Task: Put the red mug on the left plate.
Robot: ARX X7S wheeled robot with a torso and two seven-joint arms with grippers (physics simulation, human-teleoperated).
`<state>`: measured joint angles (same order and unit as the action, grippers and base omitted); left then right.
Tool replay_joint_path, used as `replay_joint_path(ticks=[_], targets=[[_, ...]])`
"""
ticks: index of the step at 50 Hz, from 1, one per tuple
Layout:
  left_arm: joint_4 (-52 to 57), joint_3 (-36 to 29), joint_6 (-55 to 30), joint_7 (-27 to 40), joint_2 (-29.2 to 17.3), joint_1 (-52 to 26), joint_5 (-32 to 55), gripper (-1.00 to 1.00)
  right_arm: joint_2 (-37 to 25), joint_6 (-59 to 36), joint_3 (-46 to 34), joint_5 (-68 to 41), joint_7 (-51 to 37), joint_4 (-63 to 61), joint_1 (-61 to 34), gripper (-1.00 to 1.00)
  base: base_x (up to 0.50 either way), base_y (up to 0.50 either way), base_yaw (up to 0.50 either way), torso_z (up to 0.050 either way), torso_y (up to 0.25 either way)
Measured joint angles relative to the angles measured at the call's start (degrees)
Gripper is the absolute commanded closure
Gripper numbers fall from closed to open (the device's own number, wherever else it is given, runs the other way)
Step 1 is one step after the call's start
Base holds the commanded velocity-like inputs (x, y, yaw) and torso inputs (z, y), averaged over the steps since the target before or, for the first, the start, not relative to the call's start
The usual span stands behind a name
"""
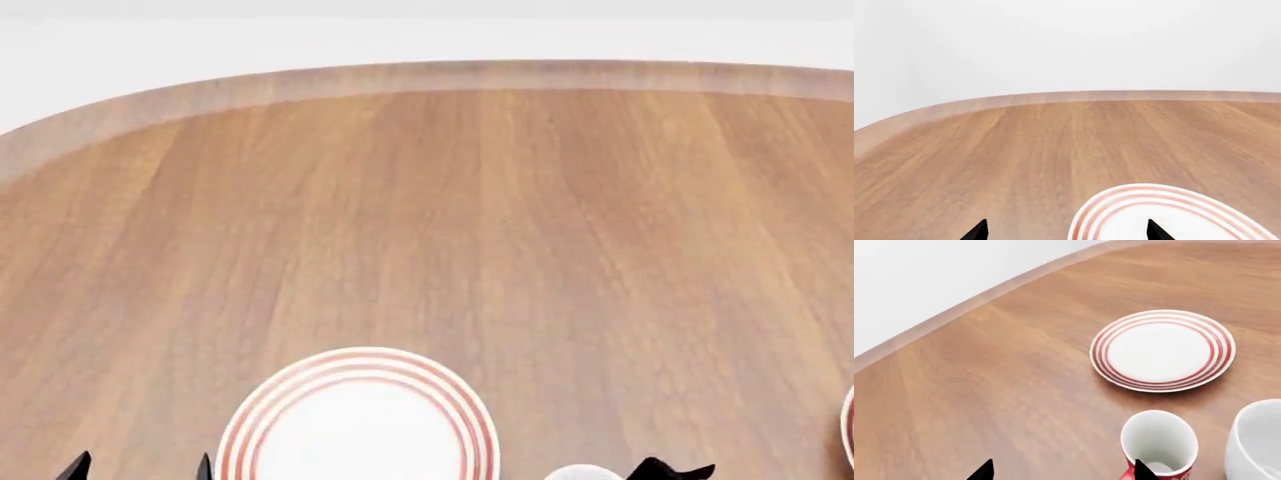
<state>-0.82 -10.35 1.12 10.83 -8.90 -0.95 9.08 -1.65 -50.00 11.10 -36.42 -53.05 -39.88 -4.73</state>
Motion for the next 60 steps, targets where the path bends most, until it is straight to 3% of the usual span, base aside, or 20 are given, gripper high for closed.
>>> replay_joint_path(ticks=[60], targets=[[-0.32, -1.93, 0.41, 1.86, -1.53, -0.39, 1.7, -1.0, -2.31, 12.74, -0.09, -8.76, -9.06, 11.2, 0.52, -1.0, 0.0, 0.0, 0.0, 0.0, 0.0]])
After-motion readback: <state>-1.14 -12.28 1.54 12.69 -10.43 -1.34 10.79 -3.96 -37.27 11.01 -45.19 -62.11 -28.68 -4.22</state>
